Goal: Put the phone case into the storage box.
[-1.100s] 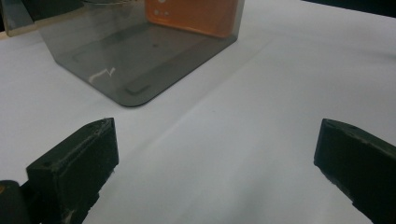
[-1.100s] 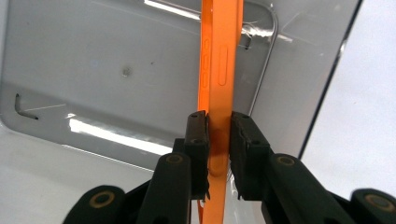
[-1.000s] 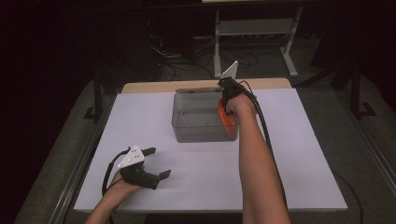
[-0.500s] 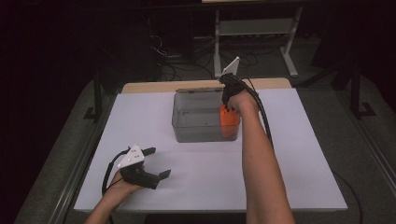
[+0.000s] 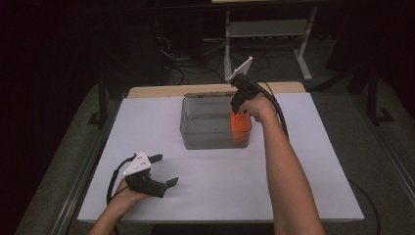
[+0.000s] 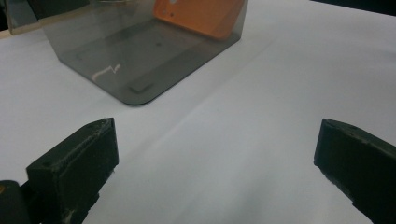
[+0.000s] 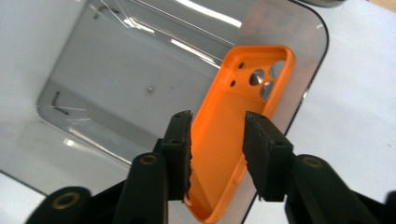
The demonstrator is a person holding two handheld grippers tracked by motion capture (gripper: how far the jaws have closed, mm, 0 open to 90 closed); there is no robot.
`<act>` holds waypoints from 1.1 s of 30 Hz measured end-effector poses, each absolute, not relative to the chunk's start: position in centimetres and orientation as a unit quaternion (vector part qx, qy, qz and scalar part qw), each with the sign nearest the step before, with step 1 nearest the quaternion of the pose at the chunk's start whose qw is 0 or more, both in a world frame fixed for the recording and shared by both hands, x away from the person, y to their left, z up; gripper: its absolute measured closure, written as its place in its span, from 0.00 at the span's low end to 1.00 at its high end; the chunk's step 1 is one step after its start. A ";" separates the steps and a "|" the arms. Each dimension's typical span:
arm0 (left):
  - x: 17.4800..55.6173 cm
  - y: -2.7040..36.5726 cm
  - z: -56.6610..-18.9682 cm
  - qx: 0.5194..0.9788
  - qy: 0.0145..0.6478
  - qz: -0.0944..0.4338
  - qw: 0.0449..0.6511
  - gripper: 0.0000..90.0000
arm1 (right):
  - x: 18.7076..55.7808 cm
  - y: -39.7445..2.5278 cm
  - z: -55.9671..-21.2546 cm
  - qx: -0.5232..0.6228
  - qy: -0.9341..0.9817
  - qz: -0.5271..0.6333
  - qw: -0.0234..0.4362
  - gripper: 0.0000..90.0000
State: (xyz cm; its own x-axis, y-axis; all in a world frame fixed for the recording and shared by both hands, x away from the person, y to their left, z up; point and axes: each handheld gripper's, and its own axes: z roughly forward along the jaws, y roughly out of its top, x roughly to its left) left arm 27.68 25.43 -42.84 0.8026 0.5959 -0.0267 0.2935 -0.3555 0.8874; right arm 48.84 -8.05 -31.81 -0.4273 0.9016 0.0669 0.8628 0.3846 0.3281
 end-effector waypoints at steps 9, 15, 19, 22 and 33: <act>27.8 25.6 -42.9 0.808 0.280 0.153 0.495 0.00 | 48.1 -8.1 -32.0 0.488 0.848 0.195 0.071 0.48; 27.9 25.7 -43.0 0.811 0.279 0.152 0.491 0.00 | 47.4 -8.4 -31.9 0.461 0.854 0.223 0.086 0.31; 28.1 25.7 -43.1 0.811 0.280 0.152 0.490 0.00 | 47.0 -8.8 -32.1 0.441 0.860 0.239 0.094 0.20; 28.2 25.8 -43.1 0.811 0.282 0.151 0.490 0.00 | 46.7 -9.1 -32.1 0.426 0.860 0.263 0.102 0.14; 28.2 25.7 -43.2 0.814 0.282 0.150 0.484 0.00 | 45.2 -9.6 -32.1 0.386 0.857 0.314 0.134 0.00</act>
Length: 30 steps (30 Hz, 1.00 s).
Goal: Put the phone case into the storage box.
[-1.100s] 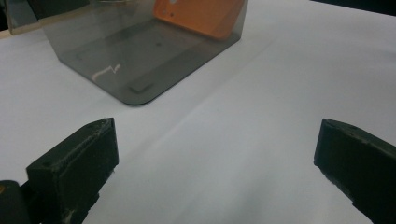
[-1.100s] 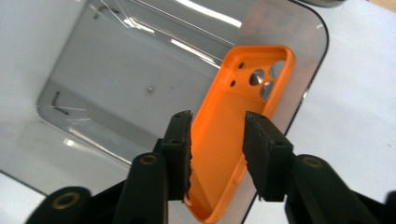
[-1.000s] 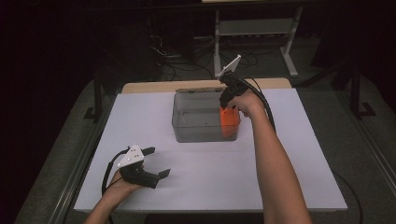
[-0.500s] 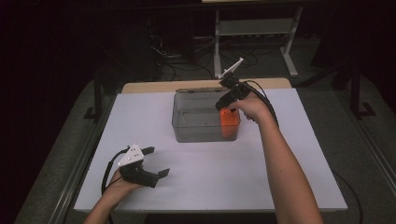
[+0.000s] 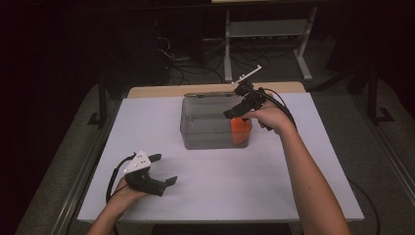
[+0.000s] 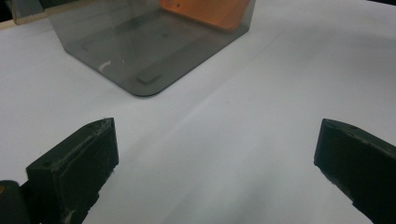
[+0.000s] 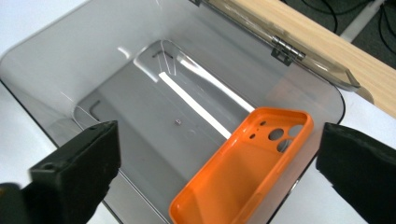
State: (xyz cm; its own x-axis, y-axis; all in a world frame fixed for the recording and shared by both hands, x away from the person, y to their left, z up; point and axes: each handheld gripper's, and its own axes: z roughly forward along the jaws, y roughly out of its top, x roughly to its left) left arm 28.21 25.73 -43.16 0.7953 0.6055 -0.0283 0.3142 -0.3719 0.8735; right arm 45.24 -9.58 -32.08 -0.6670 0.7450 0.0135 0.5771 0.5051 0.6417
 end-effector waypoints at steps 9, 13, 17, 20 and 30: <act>28.3 25.8 -43.3 0.817 0.285 0.149 0.479 0.00 | 44.5 -10.6 -32.3 0.370 0.848 0.349 0.145 0.00; 28.4 25.9 -43.3 0.815 0.290 0.150 0.479 0.00 | 44.1 -11.0 -32.4 0.363 0.847 0.359 0.146 0.00; 28.4 25.9 -43.2 0.815 0.292 0.151 0.477 0.00 | 43.5 -11.5 -32.6 0.357 0.845 0.369 0.147 0.00; 28.5 25.9 -43.2 0.816 0.295 0.152 0.473 0.00 | 43.0 -11.9 -32.7 0.347 0.846 0.377 0.147 0.00; 28.6 25.8 -43.4 0.820 0.296 0.148 0.468 0.00 | 41.2 -13.6 -32.6 0.331 0.842 0.397 0.157 0.00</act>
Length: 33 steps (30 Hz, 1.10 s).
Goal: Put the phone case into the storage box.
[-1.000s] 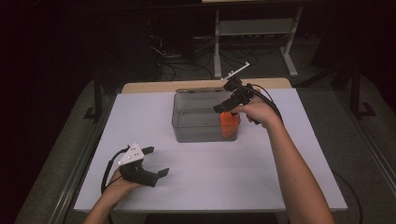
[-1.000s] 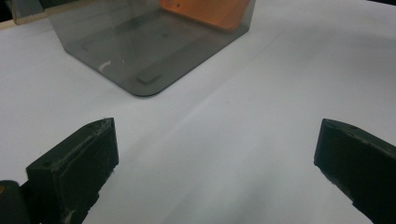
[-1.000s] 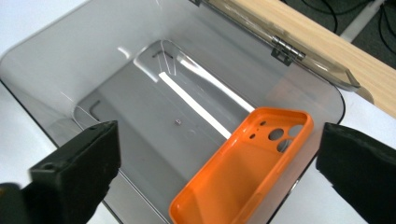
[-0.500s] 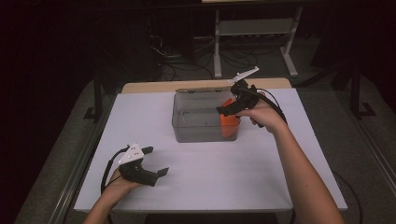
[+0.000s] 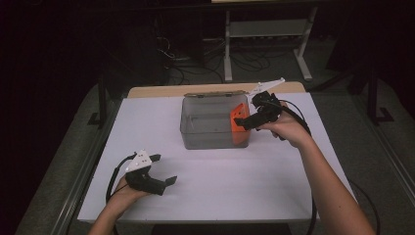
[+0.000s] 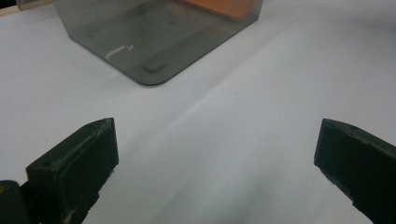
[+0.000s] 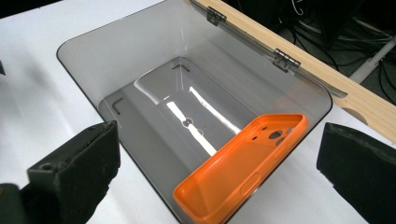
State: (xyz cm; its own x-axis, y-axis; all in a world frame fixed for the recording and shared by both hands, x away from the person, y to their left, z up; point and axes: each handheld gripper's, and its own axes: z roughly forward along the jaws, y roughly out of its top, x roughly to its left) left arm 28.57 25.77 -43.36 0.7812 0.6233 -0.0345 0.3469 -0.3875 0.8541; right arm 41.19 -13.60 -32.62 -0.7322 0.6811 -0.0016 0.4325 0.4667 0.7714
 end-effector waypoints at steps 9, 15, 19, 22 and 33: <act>28.7 25.8 -43.2 0.821 0.292 0.146 0.468 0.00 | 39.8 -13.8 -33.3 0.313 0.845 0.404 0.156 0.00; 28.8 25.7 -43.0 0.821 0.291 0.148 0.468 0.00 | 38.9 -14.0 -33.9 0.304 0.847 0.407 0.155 0.00; 28.8 25.7 -43.0 0.820 0.292 0.147 0.470 0.00 | 38.5 -14.5 -34.2 0.305 0.846 0.408 0.156 0.00; 29.0 25.7 -43.1 0.821 0.289 0.140 0.472 0.00 | 38.3 -14.9 -34.4 0.306 0.846 0.408 0.156 0.00; 29.2 25.4 -43.2 0.827 0.277 0.131 0.471 0.00 | 37.1 -15.8 -35.8 0.316 0.839 0.415 0.156 0.00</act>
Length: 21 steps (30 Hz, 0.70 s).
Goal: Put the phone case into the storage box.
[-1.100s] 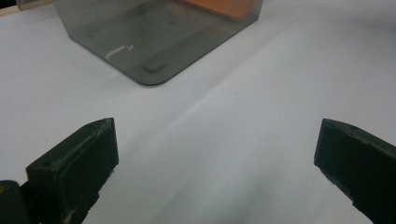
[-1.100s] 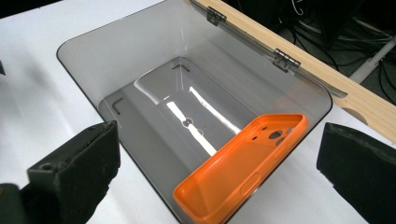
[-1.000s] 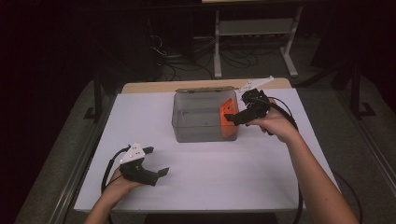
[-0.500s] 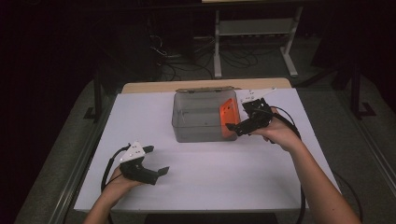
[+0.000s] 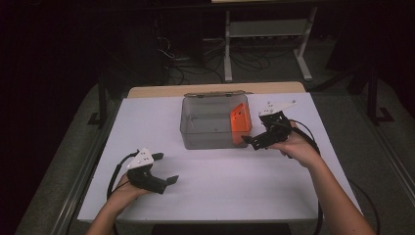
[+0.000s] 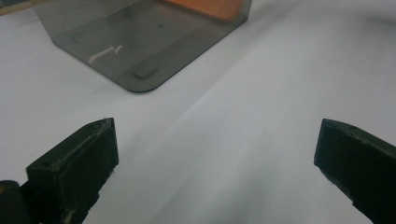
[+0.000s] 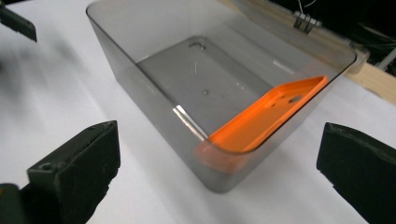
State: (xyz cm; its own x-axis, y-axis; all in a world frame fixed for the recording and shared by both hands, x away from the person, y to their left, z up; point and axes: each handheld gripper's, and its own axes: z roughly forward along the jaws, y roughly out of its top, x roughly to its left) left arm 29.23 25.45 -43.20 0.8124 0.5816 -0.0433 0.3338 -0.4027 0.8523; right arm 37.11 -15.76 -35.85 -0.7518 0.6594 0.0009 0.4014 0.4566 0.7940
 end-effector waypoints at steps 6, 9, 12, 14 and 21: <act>29.3 25.4 -43.2 0.828 0.276 0.131 0.471 0.00 | 36.7 -16.4 -36.6 0.324 0.835 0.418 0.153 0.00; 29.4 25.4 -43.2 0.828 0.276 0.130 0.471 0.00 | 36.4 -16.6 -37.1 0.326 0.832 0.422 0.152 0.00; 29.4 25.4 -43.2 0.828 0.276 0.130 0.471 0.00 | 36.1 -16.8 -37.6 0.326 0.831 0.425 0.150 0.00; 29.4 25.4 -43.2 0.828 0.276 0.130 0.471 0.00 | 35.8 -16.9 -37.8 0.329 0.830 0.425 0.149 0.00; 29.3 25.4 -43.3 0.828 0.276 0.128 0.470 0.00 | 34.9 -17.4 -38.6 0.331 0.827 0.428 0.151 0.00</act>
State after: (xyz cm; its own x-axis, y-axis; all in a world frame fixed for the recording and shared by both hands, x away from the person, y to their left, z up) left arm 29.35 25.37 -43.27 0.8151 0.5773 -0.0471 0.3362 -0.4054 0.8501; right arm 34.90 -17.41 -38.56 -0.7359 0.6763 0.0333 0.4174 0.4144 0.8088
